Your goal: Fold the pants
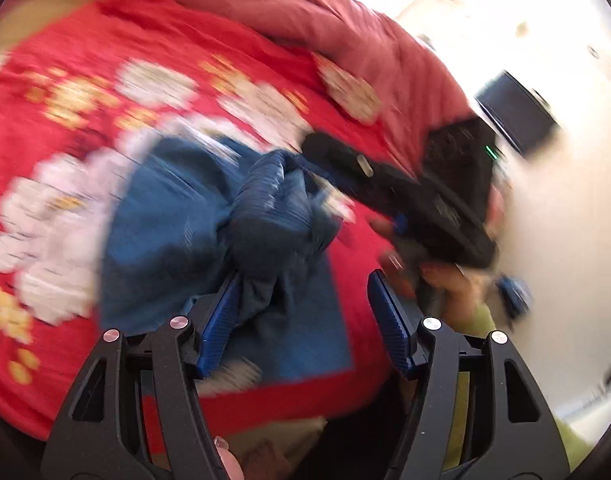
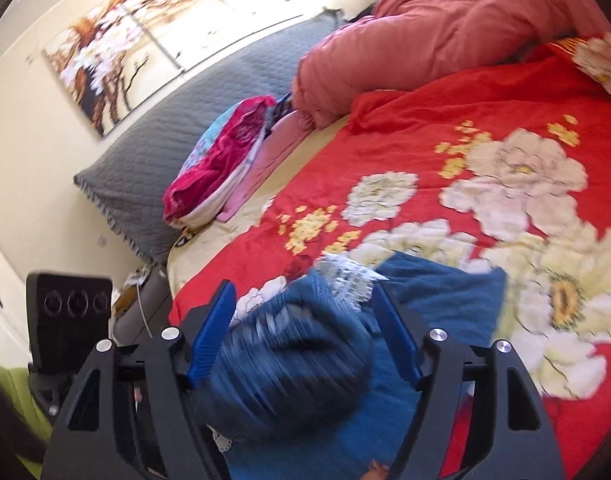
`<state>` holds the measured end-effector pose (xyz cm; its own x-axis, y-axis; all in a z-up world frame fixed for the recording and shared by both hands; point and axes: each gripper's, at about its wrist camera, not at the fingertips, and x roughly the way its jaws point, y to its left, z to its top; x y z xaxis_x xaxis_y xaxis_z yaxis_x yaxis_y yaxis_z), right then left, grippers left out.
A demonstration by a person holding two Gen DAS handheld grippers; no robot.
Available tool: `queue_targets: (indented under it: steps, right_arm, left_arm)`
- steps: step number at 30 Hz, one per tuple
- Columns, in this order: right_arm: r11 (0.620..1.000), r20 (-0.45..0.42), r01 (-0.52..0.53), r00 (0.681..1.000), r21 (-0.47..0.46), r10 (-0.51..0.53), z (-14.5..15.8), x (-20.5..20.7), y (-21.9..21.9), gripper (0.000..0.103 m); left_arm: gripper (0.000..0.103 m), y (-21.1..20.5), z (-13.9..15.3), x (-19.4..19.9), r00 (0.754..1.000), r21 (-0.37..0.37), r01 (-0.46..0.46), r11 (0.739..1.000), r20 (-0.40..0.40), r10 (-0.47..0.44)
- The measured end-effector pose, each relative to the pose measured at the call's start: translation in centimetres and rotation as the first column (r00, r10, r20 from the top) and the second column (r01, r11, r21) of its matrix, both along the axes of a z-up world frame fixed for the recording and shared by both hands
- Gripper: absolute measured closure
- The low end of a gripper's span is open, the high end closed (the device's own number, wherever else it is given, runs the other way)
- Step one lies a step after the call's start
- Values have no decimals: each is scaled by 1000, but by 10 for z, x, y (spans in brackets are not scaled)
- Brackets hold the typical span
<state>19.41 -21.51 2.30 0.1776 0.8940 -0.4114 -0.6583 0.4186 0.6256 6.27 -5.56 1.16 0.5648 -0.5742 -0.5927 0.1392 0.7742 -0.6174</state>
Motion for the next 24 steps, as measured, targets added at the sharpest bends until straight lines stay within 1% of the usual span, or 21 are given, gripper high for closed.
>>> queue_targets:
  steps: [2,3,5,6,7,9,11,13,14,15,17,18,19,20,22,24]
  right_arm:
    - [999,-5,47,999,-21,-48,0,-2,-10,28]
    - [996,10,80,997,-46,-79,2,-5,-16,27]
    - [992,44,107,994,-61,-105,8,-15,-22,24]
    - [991,58,115,992,-67,-111,11,-19,-22,23]
    - [989,77,122,990,-79,-116,14,-25,-21,22]
    - [984,125,129,986,-124,-114,18,-39,-14,21]
    - [976,159,131,982,-171,-104,18,-47,-4,21]
    - [955,207,133,975,-265,-78,13,-59,9,21]
    - [937,228,143,971,-320,-71,9,-63,14,21]
    - [910,248,155,967,-384,-60,1,-67,19,21]
    - [866,254,170,966,-470,-52,-14,-74,18,21]
    - [858,246,167,968,-485,-49,-20,-75,16,21]
    - [860,229,160,972,-485,-51,-25,-76,13,21]
    - [864,213,163,975,-477,-66,-28,-77,8,21]
    - [865,212,160,975,-475,-64,-30,-80,3,21]
    - [867,217,160,974,-473,-61,-33,-83,1,20]
  left_arm:
    - [47,-12,-5,-5,994,-50,107,993,-17,-108]
    - [47,-13,-5,-8,992,-58,126,990,-22,-128]
    - [47,-5,3,-16,994,-22,106,994,9,-106]
    - [47,2,10,-19,997,20,73,997,37,-74]
    - [47,12,18,-22,997,88,14,996,70,-20]
    - [47,24,24,-19,994,193,-78,978,89,62]
    - [47,29,19,-12,987,319,-157,935,94,134]
    - [47,28,7,-5,982,411,-191,892,84,172]
    - [47,28,1,-2,981,424,-191,885,67,180]
    - [47,27,-7,-1,983,426,-179,887,46,176]
    - [47,22,-20,3,985,445,-158,882,13,170]
    - [47,20,-26,1,987,444,-147,884,1,163]
    - [47,16,-29,0,988,442,-137,886,-6,155]
    - [47,12,-33,-3,990,453,-121,883,-7,140]
    - [47,9,-38,-14,993,469,-108,877,1,121]
    - [46,10,-39,-16,993,466,-107,878,4,119]
